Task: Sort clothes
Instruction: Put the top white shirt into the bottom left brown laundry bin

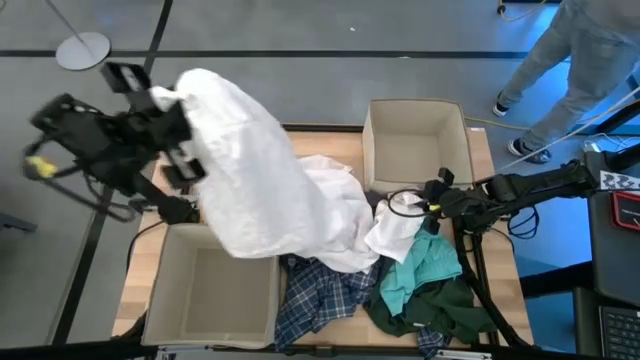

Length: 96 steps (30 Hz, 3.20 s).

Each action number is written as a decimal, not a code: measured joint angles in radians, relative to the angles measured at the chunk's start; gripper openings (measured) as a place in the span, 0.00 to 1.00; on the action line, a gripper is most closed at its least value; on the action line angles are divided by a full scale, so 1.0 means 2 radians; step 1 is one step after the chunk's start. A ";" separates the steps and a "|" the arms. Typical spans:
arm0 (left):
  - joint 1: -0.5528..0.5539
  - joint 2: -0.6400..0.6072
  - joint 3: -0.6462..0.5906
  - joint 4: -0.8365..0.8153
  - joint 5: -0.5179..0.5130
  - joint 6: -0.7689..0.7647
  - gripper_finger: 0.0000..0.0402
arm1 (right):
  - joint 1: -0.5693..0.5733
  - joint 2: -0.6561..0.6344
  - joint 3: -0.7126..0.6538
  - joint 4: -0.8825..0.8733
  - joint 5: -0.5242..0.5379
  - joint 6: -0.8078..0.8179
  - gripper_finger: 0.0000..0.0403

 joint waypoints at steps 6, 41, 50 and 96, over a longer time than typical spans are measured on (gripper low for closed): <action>-0.059 0.000 0.061 -0.019 -0.168 -0.002 0.04 | 0.000 0.000 0.000 0.002 -0.001 0.000 0.44; -0.356 0.061 0.165 -0.046 -0.285 0.066 0.04 | 0.000 0.000 0.001 0.017 0.005 0.076 0.49; -0.356 0.065 0.114 -0.177 -0.348 -0.017 0.04 | 0.000 0.000 0.001 0.031 0.003 0.075 0.49; -0.230 0.019 -0.282 -0.942 0.006 -1.382 0.04 | 0.000 0.083 0.001 0.054 0.035 0.053 0.49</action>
